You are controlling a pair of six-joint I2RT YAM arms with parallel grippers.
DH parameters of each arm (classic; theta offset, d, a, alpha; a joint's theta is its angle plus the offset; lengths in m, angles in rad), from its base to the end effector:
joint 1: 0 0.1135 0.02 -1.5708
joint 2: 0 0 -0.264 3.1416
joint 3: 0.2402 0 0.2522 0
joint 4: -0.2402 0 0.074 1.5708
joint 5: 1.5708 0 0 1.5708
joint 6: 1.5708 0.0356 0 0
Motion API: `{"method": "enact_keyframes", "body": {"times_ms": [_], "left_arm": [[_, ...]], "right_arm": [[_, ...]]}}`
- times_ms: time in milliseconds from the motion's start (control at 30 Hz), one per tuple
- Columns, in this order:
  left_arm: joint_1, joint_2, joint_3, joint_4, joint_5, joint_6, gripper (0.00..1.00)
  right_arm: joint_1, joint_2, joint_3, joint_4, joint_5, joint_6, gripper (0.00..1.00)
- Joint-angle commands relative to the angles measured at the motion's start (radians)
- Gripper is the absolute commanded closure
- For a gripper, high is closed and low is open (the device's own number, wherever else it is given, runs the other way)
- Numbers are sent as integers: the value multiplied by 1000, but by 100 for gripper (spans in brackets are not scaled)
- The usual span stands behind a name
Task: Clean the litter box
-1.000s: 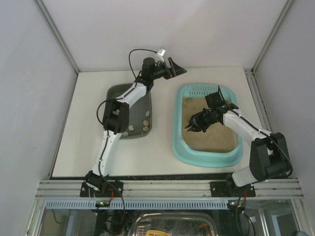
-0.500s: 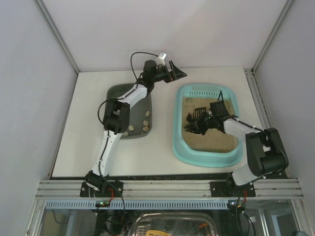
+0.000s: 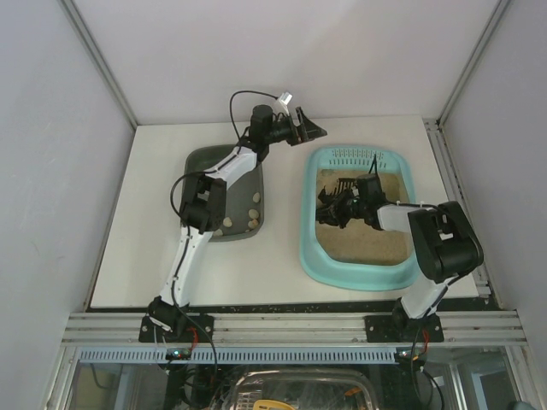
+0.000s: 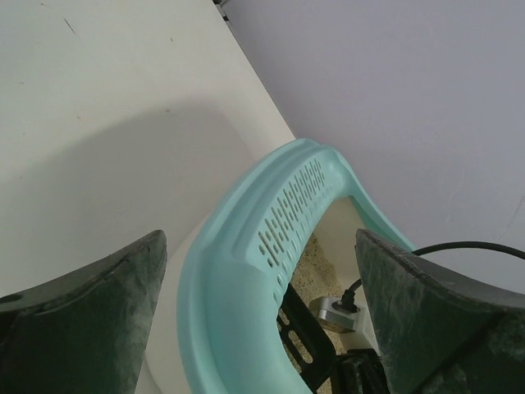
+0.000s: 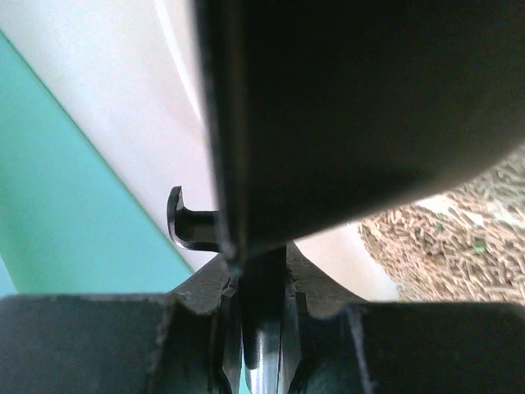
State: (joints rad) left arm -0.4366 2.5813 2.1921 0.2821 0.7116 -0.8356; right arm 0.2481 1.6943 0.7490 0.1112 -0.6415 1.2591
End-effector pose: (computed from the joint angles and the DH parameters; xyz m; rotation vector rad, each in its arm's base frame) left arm 0.5279 -0.2720 0.2056 0.2330 1.8900 -1.5039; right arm 0.2986 0.0976 0.1361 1.0044 2.5296 1.3670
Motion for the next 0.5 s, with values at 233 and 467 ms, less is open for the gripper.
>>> {"method": "enact_keyframes", "body": {"times_ms": [233, 467], "left_arm": [[-4, -52, -22, 67, 31, -12, 0], [-4, -59, -44, 87, 29, -42, 0]], "right_arm": [[27, 104, 98, 24, 59, 77, 100], [28, 191, 158, 79, 35, 78, 100]]}}
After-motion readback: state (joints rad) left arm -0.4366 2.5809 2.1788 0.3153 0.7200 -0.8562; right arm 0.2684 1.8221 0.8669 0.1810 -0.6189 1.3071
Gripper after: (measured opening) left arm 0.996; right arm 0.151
